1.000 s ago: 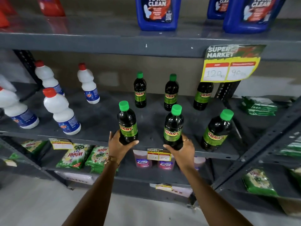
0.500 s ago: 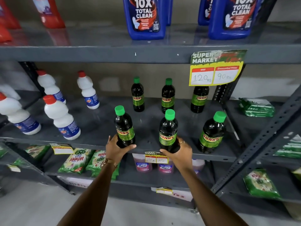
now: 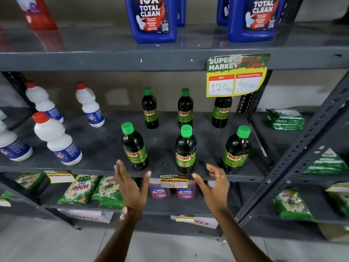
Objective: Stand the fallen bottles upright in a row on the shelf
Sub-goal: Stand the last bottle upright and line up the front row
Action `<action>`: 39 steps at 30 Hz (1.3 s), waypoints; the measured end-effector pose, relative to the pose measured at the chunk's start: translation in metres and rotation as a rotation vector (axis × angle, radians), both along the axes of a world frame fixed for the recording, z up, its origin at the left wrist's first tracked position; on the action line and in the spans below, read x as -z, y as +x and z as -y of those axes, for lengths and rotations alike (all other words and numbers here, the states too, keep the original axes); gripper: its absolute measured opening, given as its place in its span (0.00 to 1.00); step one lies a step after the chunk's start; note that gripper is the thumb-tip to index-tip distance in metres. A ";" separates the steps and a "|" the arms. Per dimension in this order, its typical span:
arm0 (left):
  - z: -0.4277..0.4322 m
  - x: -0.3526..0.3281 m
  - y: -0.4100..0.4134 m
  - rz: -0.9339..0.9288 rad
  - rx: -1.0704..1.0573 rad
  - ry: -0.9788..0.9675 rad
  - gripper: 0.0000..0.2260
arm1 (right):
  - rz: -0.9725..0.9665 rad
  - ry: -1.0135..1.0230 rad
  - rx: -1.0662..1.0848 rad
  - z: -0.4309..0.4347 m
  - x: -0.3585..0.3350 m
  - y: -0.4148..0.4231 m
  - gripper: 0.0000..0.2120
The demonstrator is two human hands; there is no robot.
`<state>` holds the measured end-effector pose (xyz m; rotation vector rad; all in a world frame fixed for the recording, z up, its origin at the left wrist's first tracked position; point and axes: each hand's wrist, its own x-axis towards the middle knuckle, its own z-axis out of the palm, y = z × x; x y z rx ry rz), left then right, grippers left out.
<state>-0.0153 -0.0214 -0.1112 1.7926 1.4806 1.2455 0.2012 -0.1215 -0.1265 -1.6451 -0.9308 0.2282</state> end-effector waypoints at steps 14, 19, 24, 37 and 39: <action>0.014 -0.009 0.112 -0.058 0.362 -0.101 0.32 | 0.036 -0.166 0.234 0.013 -0.002 0.087 0.30; 0.014 -0.003 0.115 -0.054 0.303 -0.092 0.31 | 0.046 -0.193 0.193 0.015 0.000 0.090 0.30; 0.013 -0.003 0.118 -0.060 0.255 -0.095 0.32 | 0.056 -0.189 0.136 0.021 -0.001 0.096 0.31; 0.017 -0.017 0.111 -0.121 0.310 -0.170 0.32 | 0.022 -0.249 0.094 0.027 -0.019 0.085 0.40; 0.019 -0.022 0.108 -0.110 0.343 -0.178 0.41 | -0.053 -0.208 0.109 0.031 -0.022 0.080 0.51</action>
